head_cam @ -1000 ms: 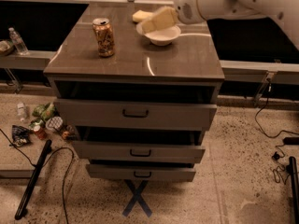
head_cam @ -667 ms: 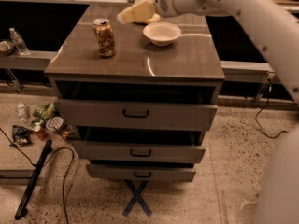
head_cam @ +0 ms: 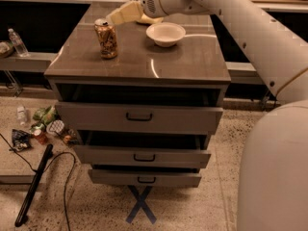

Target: Place orange can into paper bowl

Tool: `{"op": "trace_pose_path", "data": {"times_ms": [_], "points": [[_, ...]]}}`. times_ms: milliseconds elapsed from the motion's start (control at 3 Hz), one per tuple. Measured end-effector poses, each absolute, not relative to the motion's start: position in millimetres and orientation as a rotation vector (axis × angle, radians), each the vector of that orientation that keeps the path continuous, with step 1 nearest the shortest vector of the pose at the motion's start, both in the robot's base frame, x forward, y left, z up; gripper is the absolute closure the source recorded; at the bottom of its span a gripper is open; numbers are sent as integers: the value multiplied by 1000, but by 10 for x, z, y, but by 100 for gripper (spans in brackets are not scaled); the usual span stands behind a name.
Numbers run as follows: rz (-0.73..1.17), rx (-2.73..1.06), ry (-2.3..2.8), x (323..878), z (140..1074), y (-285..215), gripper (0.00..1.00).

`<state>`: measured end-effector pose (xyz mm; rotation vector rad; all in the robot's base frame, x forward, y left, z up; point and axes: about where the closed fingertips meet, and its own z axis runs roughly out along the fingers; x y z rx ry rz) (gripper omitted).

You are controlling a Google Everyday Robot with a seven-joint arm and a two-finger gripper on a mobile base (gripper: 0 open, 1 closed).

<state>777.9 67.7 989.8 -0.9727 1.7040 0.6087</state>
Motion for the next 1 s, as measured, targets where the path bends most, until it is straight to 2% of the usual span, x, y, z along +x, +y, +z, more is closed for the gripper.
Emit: {"op": "trace_pose_path", "data": {"times_ms": [667, 1000], "points": [[707, -951, 1682, 7840, 9470, 1330, 3], [719, -942, 1658, 7938, 9383, 1515, 13]]}}
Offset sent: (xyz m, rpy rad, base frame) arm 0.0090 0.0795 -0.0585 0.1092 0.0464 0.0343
